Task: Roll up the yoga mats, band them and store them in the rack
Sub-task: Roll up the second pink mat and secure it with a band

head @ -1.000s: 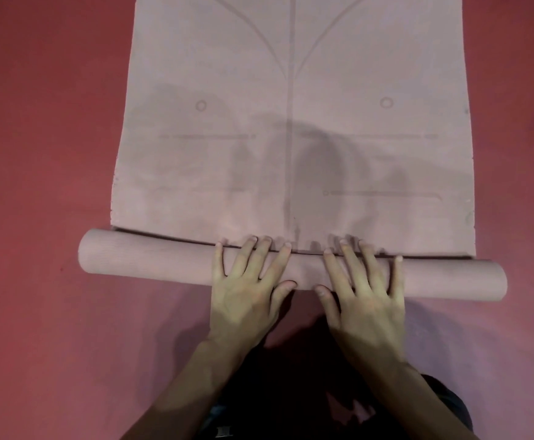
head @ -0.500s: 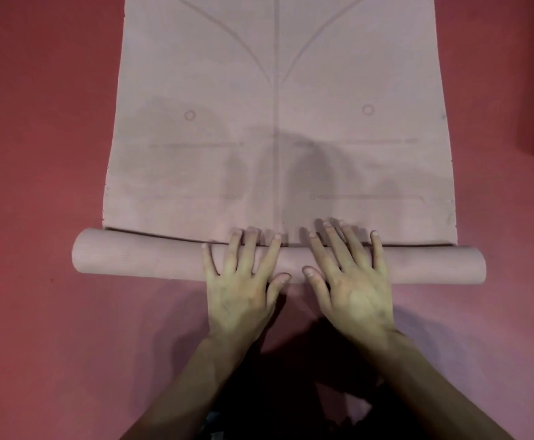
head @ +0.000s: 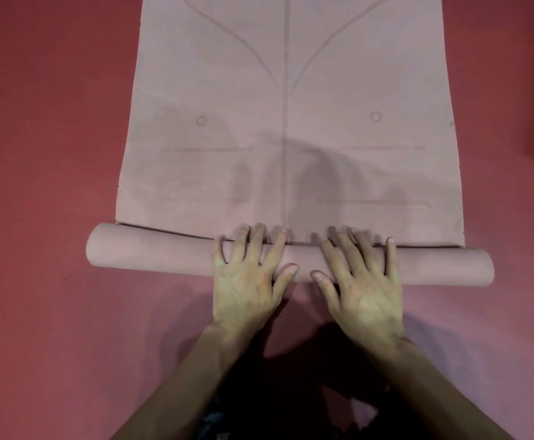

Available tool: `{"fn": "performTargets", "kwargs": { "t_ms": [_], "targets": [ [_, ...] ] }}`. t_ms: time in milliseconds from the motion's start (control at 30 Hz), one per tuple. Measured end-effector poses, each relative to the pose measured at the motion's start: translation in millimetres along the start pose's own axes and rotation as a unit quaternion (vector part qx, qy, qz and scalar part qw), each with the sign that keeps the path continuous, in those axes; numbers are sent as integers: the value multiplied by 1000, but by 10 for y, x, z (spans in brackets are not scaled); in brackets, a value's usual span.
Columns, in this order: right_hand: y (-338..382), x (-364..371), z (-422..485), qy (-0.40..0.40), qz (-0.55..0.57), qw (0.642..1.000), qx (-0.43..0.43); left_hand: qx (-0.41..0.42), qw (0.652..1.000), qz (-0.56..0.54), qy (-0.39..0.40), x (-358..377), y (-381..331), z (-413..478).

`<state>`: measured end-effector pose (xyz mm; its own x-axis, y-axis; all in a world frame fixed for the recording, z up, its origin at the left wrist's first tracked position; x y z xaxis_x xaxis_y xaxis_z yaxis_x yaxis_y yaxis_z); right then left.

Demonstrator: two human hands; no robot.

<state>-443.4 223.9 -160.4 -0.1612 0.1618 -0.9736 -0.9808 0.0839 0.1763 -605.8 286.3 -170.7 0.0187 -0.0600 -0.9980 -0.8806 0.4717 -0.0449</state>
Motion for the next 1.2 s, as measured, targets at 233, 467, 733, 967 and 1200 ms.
{"fn": "performTargets", "kwargs": {
  "t_ms": [233, 467, 733, 967, 1200],
  "targets": [
    [-74, 132, 160, 48, -1, 999, -8, 10, 998, -6, -67, -95, 187, 61],
    [-84, 169, 212, 58, -25, 998, 0, 7, 998, 16, -68, 45, -4, -81],
    [262, -3, 66, 12, -8, 998, 59, 2, 999, -17, -38, -29, 75, 216],
    [116, 156, 324, 46, 15, 999, 15, -3, 998, -37, -52, -151, 114, 402],
    [114, 146, 439, 66, 40, 997, -5, 33, 993, -10, -113, -133, 154, 409]
  ]
}}
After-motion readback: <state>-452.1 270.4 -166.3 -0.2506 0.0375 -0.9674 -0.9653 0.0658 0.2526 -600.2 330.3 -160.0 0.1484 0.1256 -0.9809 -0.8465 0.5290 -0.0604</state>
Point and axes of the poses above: each hand's wrist, its own z-axis towards the middle knuckle, its own x-axis out of the palm, y = z × x, the point moved 9 cm from there along z, towards the middle knuckle, and after that the axes turned 4 degrees about -y, right-handed, at the moved point
